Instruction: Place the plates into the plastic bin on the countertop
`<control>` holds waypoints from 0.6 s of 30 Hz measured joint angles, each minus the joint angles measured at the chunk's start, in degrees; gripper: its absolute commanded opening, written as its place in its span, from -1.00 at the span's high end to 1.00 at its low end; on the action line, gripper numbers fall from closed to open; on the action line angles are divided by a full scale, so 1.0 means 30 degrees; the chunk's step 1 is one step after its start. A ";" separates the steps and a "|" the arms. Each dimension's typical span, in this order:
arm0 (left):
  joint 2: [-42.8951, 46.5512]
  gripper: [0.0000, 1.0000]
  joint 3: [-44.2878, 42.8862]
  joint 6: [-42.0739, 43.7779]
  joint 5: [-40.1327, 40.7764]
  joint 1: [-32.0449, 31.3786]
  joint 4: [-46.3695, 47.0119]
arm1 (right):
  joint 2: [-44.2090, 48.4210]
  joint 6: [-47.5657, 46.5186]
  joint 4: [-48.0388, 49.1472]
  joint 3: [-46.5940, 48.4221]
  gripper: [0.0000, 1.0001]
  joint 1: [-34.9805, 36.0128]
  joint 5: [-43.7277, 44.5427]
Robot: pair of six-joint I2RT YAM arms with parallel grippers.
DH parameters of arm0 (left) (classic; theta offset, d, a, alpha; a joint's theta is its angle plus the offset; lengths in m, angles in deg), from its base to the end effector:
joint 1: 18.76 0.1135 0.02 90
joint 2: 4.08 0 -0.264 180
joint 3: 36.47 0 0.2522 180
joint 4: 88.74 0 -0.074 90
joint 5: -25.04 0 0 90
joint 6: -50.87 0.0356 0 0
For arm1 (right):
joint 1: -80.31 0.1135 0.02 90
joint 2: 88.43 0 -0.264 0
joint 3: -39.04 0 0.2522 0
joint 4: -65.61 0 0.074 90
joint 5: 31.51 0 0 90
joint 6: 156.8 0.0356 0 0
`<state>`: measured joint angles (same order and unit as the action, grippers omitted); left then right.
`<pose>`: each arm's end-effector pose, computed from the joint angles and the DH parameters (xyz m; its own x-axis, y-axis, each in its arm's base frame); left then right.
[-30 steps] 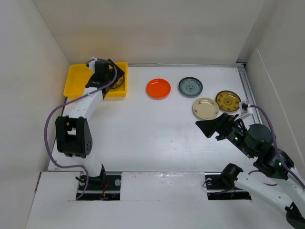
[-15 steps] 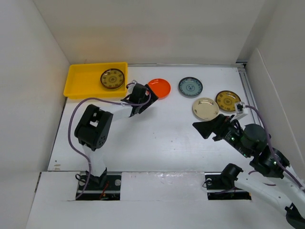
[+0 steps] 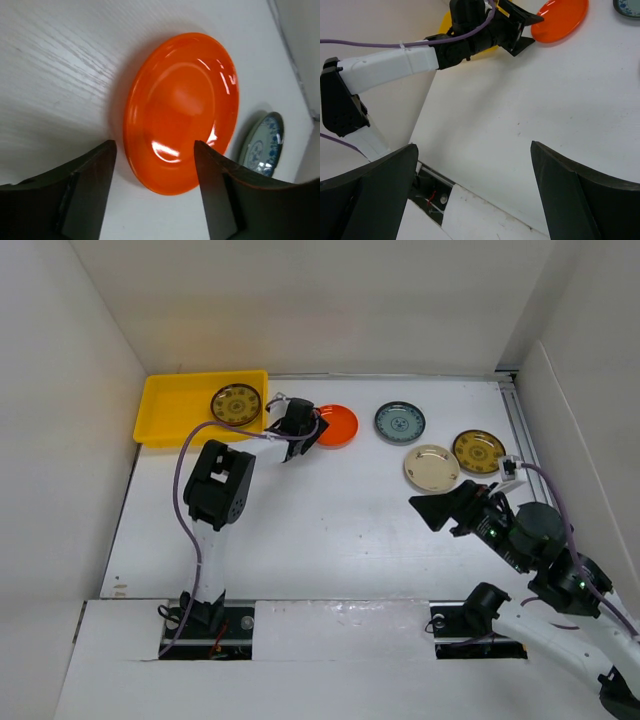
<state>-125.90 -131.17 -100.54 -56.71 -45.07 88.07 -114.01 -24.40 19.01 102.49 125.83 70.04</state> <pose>0.4307 -0.2073 0.1677 -0.5041 -0.7201 -0.4767 -0.2405 0.6472 -0.7234 0.0672 0.0582 0.3658 -0.4564 0.4781 -0.7504 -0.3421 0.6842 0.6440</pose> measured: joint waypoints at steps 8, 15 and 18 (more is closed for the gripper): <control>-0.0860 0.68 -0.0852 -0.0415 0.0495 0.0299 -0.0860 | 0.0000 -0.0248 -0.0058 0.0546 -1.00 0.0000 0.0495; -0.1035 1.00 -0.1450 -0.0270 0.0248 0.0430 -0.1574 | 0.0007 -0.0342 -0.0138 0.0634 -1.00 0.0000 0.0525; -0.0816 1.00 -0.1545 0.0291 -0.0058 0.0452 -0.1792 | 0.0022 -0.0342 -0.0153 0.0670 -1.00 0.0000 0.0525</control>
<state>-128.35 -135.81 -99.66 -56.88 -43.71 82.69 -113.94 -25.43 18.55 104.50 125.83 71.61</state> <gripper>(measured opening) 0.025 0.999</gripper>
